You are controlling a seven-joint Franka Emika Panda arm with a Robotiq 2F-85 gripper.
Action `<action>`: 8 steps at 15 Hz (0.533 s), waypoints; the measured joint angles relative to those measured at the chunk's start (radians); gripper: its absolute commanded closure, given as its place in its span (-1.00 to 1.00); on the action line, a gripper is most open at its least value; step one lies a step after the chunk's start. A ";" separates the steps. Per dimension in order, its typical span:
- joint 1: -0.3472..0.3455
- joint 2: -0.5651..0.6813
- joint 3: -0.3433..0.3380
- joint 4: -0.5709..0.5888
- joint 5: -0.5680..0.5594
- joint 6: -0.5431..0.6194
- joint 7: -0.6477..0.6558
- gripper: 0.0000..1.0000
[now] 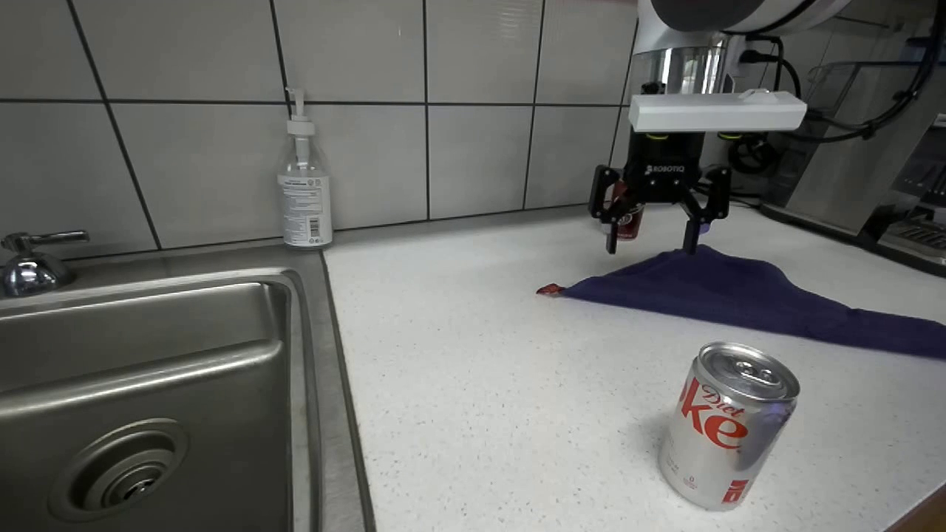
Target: Fold the blue towel twice in a triangular shape
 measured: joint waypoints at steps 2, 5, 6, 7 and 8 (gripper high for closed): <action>0.010 0.000 0.000 0.000 0.029 -0.007 0.065 -1.00; 0.023 0.000 0.001 0.000 0.064 -0.007 0.167 -1.00; 0.027 0.000 0.001 0.000 0.073 -0.006 0.200 -1.00; 0.032 0.000 0.001 0.000 0.080 -0.005 0.237 -1.00; 0.036 0.001 0.001 0.000 0.084 -0.005 0.277 -1.00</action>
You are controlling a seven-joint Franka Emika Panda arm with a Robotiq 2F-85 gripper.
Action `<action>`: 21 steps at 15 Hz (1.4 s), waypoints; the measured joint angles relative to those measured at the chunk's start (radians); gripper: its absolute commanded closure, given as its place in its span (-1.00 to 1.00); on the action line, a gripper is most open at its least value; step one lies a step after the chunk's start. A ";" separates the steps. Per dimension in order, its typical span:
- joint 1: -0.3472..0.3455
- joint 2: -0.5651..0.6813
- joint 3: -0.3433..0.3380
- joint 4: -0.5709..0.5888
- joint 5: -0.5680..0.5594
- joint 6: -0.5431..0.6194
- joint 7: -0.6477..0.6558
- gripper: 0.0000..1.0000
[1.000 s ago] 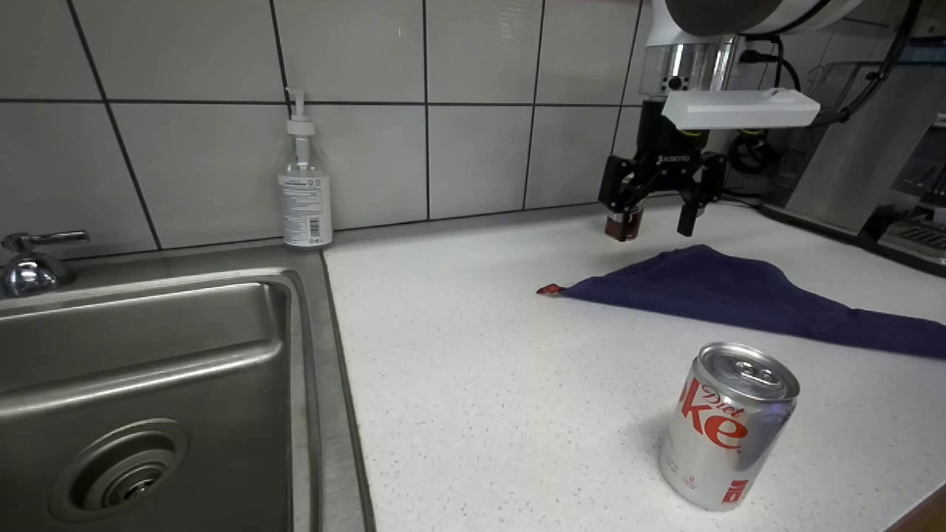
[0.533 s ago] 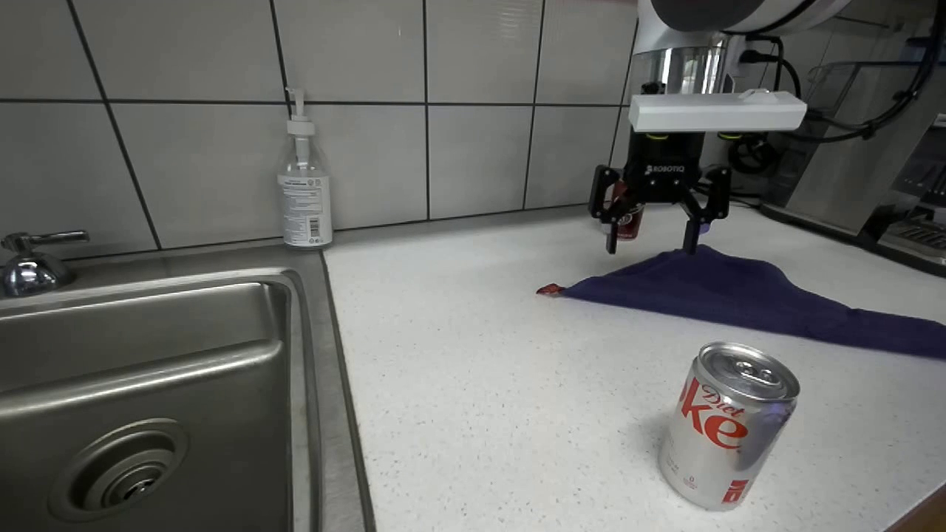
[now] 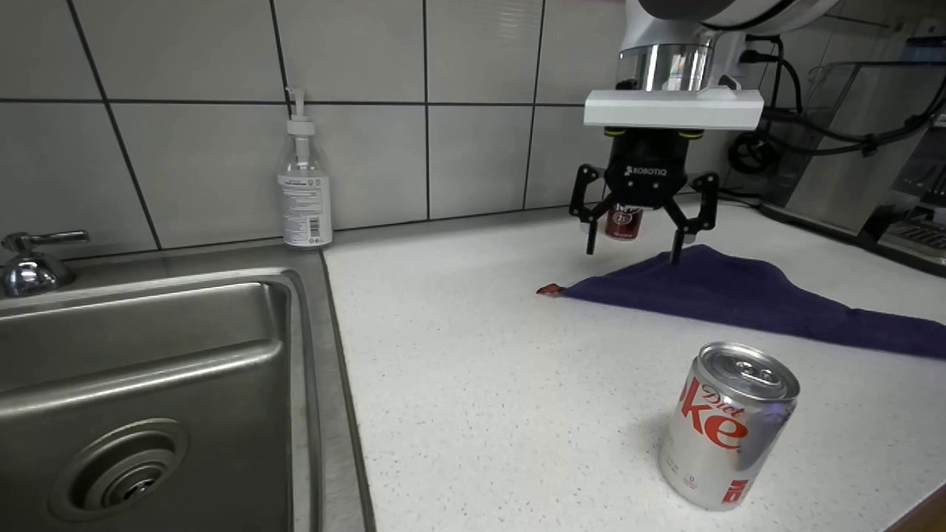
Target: Fold the blue towel twice in a triangular shape
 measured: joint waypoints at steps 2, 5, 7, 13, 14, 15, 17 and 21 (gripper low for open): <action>0.008 0.003 0.000 0.000 0.000 0.000 0.082 -1.00; 0.020 0.012 -0.001 0.000 -0.005 0.011 0.211 -1.00; 0.025 0.020 -0.001 0.001 -0.006 0.028 0.283 -1.00; 0.032 0.044 -0.001 0.002 -0.021 0.106 0.422 -1.00; 0.034 0.051 -0.001 0.003 -0.025 0.122 0.438 -1.00; 0.035 0.059 -0.001 0.005 -0.027 0.137 0.453 -1.00; 0.037 0.076 -0.001 0.012 -0.028 0.153 0.472 -1.00; 0.038 0.106 -0.001 0.032 -0.028 0.153 0.479 -1.00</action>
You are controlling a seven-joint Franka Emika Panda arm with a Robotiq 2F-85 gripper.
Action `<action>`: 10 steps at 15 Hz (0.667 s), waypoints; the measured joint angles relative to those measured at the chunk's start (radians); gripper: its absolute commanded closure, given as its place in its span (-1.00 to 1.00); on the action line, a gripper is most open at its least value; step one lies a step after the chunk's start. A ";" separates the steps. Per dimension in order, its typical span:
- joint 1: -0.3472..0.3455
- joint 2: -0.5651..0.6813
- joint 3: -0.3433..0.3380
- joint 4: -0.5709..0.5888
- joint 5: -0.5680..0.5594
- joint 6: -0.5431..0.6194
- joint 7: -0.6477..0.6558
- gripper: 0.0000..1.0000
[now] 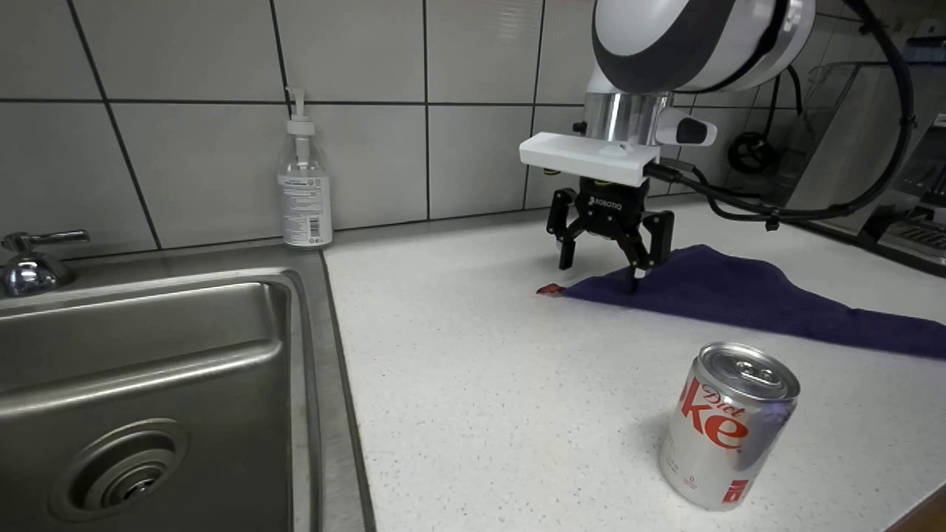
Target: Fold the blue towel twice in a triangular shape
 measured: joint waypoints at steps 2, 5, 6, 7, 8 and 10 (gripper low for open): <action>0.000 0.008 0.000 0.006 0.000 0.000 0.000 -1.00; 0.000 0.018 0.000 0.013 0.000 0.000 0.000 -1.00; 0.001 0.022 0.000 0.016 0.000 0.000 0.000 -1.00; 0.001 0.025 0.000 0.019 0.000 0.000 0.000 -1.00; 0.001 0.027 0.000 0.020 0.000 0.000 0.000 -1.00; 0.002 0.032 0.000 0.024 0.000 0.000 0.000 -0.45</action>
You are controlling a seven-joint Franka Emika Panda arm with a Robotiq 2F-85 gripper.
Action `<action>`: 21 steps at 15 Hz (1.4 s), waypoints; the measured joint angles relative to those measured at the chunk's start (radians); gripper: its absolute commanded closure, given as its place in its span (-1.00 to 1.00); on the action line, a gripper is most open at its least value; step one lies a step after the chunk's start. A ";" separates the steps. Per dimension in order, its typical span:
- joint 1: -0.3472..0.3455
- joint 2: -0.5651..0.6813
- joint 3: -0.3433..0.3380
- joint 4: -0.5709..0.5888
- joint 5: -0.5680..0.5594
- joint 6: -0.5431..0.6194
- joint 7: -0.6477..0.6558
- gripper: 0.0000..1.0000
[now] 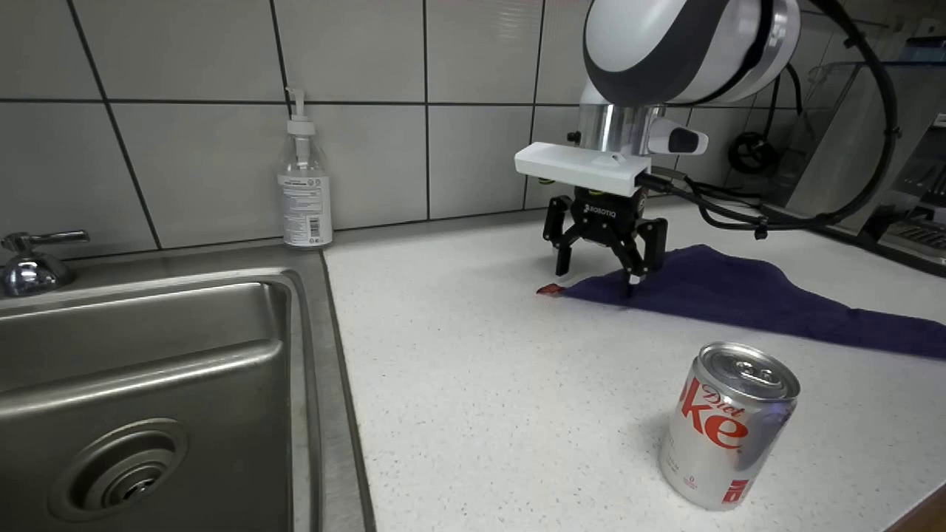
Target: Fold the blue towel twice in a triangular shape
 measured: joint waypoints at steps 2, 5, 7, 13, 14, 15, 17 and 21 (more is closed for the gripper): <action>0.001 0.003 0.000 0.003 0.000 0.000 0.000 -0.12; 0.001 0.004 0.000 0.006 0.000 0.000 0.000 0.33; 0.001 0.004 0.000 0.007 0.000 0.000 0.000 0.64; 0.001 0.004 0.000 0.009 0.000 0.000 0.000 1.00; 0.001 0.003 0.000 0.009 0.000 0.000 0.000 0.99; 0.001 0.003 0.000 0.009 0.000 0.000 0.000 0.99; 0.001 0.001 0.000 0.008 0.000 0.000 -0.001 0.99; -0.002 -0.017 0.000 0.002 0.002 -0.001 -0.005 0.99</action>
